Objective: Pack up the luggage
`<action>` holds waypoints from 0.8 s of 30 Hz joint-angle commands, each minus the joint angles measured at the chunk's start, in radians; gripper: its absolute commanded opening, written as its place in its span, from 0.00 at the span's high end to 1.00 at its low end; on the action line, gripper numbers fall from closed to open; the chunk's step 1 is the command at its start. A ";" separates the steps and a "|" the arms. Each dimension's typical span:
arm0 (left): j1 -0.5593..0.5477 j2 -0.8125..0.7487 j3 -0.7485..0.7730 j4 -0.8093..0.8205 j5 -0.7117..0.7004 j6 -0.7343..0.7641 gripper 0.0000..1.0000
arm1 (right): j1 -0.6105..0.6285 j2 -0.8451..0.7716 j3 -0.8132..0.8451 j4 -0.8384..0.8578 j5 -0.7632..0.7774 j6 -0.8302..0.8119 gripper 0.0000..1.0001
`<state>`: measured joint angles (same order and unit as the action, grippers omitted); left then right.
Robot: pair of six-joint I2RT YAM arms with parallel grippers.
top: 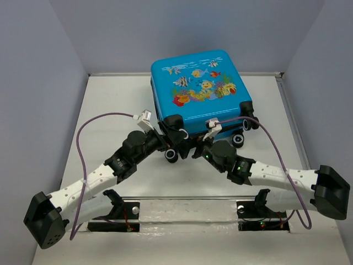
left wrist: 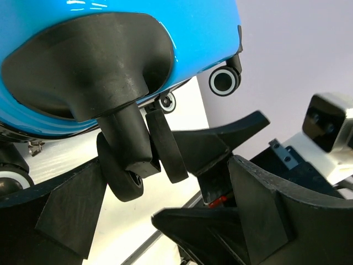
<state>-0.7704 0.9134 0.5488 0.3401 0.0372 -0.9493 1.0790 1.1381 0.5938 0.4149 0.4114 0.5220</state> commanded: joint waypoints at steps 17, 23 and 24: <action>0.019 -0.053 -0.036 0.255 0.030 0.009 0.04 | -0.116 0.209 0.182 0.211 -0.171 -0.008 0.13; 0.022 -0.079 -0.050 0.232 0.015 0.029 0.09 | -0.116 0.212 0.192 0.219 -0.111 -0.013 0.61; 0.020 -0.090 -0.053 0.177 -0.003 0.058 0.10 | -0.116 0.210 0.192 0.213 -0.106 -0.020 0.76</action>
<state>-0.7322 0.8848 0.5003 0.4519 0.0044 -0.9516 0.9695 1.3525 0.7238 0.5137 0.2390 0.4919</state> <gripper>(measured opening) 0.944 0.557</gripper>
